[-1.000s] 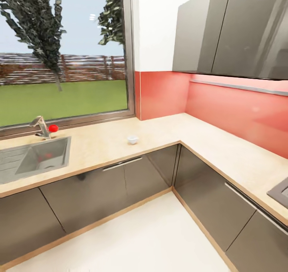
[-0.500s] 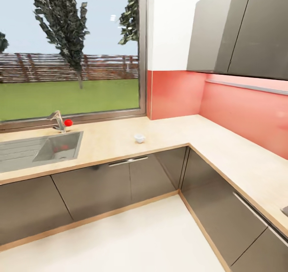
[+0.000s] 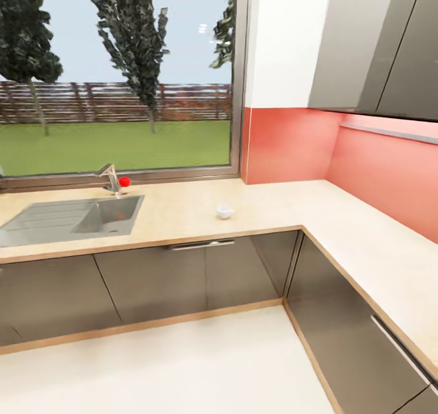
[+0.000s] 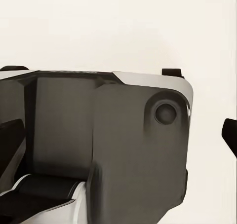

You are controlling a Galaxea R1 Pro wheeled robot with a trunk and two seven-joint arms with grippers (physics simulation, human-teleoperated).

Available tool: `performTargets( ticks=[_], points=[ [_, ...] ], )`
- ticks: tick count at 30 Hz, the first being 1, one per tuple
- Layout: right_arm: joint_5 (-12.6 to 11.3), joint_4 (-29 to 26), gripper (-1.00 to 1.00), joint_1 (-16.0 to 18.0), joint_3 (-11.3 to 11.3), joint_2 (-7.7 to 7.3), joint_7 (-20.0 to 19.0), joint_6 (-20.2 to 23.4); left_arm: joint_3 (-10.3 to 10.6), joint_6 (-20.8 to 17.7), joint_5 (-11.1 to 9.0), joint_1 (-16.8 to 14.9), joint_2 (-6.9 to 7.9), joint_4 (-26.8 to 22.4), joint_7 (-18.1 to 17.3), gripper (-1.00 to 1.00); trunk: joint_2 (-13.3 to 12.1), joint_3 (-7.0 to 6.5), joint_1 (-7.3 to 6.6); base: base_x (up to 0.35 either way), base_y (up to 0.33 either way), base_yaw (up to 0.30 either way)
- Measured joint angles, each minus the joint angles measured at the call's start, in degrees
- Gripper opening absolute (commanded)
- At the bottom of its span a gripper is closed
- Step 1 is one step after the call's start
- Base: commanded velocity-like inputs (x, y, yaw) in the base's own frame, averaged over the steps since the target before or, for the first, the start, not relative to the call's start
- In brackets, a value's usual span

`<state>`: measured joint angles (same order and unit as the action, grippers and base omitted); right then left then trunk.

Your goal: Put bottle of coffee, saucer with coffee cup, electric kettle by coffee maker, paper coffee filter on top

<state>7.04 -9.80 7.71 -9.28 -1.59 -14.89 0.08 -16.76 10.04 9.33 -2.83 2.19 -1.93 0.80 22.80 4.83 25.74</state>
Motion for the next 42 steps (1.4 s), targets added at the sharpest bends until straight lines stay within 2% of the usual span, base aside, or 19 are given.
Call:
performTargets(
  ticks=[22, 35, 42],
  points=[
    [0.00, 0.01, 1.00, 0.00, -0.06, 0.00, -0.02, 0.00, 0.01, 0.00, 0.00, 0.00, -0.16, -0.01, 0.00, 1.00, 0.00, 0.00, 0.01, 0.011, -0.020, 0.275],
    [0.00, -0.20, 1.00, -0.01, -0.16, -0.27, -0.02, 0.00, 0.02, 0.01, 0.08, -0.01, -0.06, 0.01, 0.00, 1.00, 0.00, 0.00, 0.01, 0.000, 0.000, 0.028],
    [0.08, -0.35, 1.00, -0.01, -0.08, -0.34, -0.02, 0.03, 0.04, -0.08, 0.14, -0.01, -0.01, 0.01, 0.00, 1.00, 0.00, 0.00, 0.00, 0.135, -0.098, 0.000]
  ],
)
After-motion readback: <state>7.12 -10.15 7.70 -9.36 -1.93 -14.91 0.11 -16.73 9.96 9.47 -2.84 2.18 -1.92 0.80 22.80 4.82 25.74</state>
